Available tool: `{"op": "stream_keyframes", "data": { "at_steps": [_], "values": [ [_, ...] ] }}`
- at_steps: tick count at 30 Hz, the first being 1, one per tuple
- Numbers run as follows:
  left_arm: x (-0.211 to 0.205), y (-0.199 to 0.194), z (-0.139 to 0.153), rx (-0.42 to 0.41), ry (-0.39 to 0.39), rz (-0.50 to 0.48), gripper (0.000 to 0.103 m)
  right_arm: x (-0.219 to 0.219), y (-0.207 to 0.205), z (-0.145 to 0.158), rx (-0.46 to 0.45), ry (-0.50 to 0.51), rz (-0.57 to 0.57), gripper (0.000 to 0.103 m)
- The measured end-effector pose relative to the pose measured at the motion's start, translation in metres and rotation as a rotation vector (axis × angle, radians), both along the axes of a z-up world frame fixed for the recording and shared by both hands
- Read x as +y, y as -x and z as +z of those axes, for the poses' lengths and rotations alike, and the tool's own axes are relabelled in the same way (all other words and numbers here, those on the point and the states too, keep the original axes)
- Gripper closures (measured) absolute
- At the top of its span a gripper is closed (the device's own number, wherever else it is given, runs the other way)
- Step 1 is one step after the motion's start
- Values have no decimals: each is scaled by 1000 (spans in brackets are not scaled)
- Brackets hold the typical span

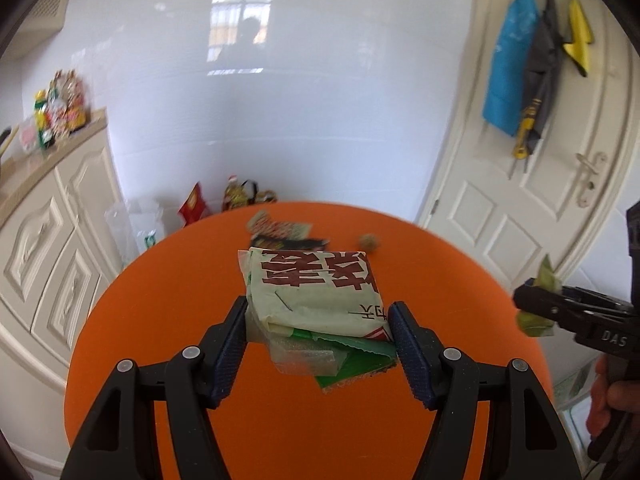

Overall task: Collect trash
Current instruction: 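Carry both bags to the blue bucket and open both tools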

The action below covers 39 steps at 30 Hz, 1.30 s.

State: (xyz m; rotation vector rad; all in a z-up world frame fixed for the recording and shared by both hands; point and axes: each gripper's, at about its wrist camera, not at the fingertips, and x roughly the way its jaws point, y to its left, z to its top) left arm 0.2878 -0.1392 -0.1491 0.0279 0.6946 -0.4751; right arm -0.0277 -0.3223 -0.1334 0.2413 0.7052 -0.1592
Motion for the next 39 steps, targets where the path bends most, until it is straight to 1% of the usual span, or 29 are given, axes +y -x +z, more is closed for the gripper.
{"op": "stream_keyframes", "data": {
  "at_steps": [6,9,12,14,16,17,18,19,21,22,23,26,29,31,34,36,38,39],
  "values": [
    [-30,41,29,-60,19,-107,39,-21,41,30,-82,3,-44,57],
    [-63,61,41,-84,31,-198,40,-41,69,45,-116,17,-95,57],
    [-99,72,42,-85,36,-288,40,-69,104,54,-135,29,-174,57],
    [-129,85,37,-76,39,-373,40,-92,129,54,-146,19,-239,57],
    [-152,89,29,-55,28,-423,40,-116,155,50,-147,7,-314,57],
    [-168,95,18,-35,10,-449,40,-130,169,46,-142,-2,-350,57],
    [-177,97,11,-30,-7,-454,40,-142,180,40,-133,-9,-383,57],
    [-186,100,-3,-6,-34,-453,41,-153,190,33,-121,-17,-414,57],
    [-190,101,-20,70,-18,-463,41,-170,205,21,-105,-42,-453,57],
    [-190,106,-31,96,-26,-466,41,-177,213,14,-98,-55,-469,57],
    [-191,111,-37,99,-44,-473,41,-183,219,7,-91,-69,-485,57],
    [-199,127,-48,117,-64,-511,41,-201,231,-13,-64,-96,-523,57],
    [-217,134,-54,146,-63,-561,41,-228,239,-37,-27,-136,-566,57],
    [-237,142,-61,163,-80,-608,41,-243,244,-52,-7,-165,-588,57],
    [-275,162,-81,232,-112,-697,41,-267,251,-83,40,-216,-623,57],
    [-298,166,-91,259,-140,-729,41,-281,251,-100,66,-249,-637,57],
    [-324,178,-112,315,-191,-764,41,-300,250,-122,96,-293,-653,57],
    [-334,174,-116,325,-210,-772,40,-309,249,-133,109,-318,-659,57]
  ]
}}
